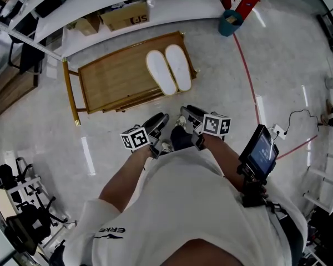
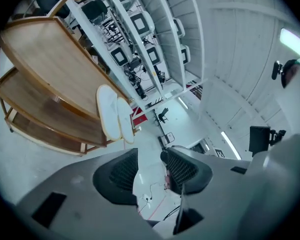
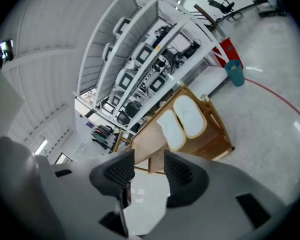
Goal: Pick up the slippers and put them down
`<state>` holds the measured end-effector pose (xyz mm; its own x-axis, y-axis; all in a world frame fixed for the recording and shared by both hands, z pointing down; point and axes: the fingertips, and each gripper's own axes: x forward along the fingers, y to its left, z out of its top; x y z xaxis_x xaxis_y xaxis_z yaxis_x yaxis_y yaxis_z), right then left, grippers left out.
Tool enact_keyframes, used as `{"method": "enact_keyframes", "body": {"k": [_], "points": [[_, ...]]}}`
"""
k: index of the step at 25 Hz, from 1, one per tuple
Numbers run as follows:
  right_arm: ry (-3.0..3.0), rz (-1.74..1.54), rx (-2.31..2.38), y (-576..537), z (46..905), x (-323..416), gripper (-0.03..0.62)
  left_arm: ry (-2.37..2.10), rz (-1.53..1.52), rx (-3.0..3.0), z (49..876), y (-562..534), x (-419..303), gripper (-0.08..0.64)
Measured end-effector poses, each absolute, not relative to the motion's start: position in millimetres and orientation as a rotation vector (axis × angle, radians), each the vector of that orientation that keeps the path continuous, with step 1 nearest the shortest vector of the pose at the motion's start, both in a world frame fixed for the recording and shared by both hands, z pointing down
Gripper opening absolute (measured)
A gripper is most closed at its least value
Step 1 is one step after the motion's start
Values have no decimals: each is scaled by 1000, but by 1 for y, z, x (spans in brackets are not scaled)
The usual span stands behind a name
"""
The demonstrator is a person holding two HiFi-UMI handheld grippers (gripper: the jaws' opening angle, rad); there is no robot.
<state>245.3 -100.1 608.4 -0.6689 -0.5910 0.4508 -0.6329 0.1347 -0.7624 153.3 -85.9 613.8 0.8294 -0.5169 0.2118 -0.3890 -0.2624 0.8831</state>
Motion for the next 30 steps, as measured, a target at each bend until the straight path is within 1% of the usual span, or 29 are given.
{"method": "enact_keyframes", "body": {"k": [6,12,17,20,24,30], "points": [[-2467,1485,1244,-81,564,226,185,-653,-226,1969,568,-74,150,182],[-2544,1396,1234,-56,534,213,184,-656,-265,2028,543,-58,144,178],[-2590,1295,1249,-37,513,211,173,-693,-299,2049,525,-43,143,124],[-2618,1211,1247,-32,497,215,152,-721,-325,2078,508,-41,148,95],[-2657,1064,1264,-37,469,223,93,-768,-354,2129,484,-49,152,41],[-2735,937,1293,-45,424,246,50,-845,-383,2215,446,-64,169,18]]}}
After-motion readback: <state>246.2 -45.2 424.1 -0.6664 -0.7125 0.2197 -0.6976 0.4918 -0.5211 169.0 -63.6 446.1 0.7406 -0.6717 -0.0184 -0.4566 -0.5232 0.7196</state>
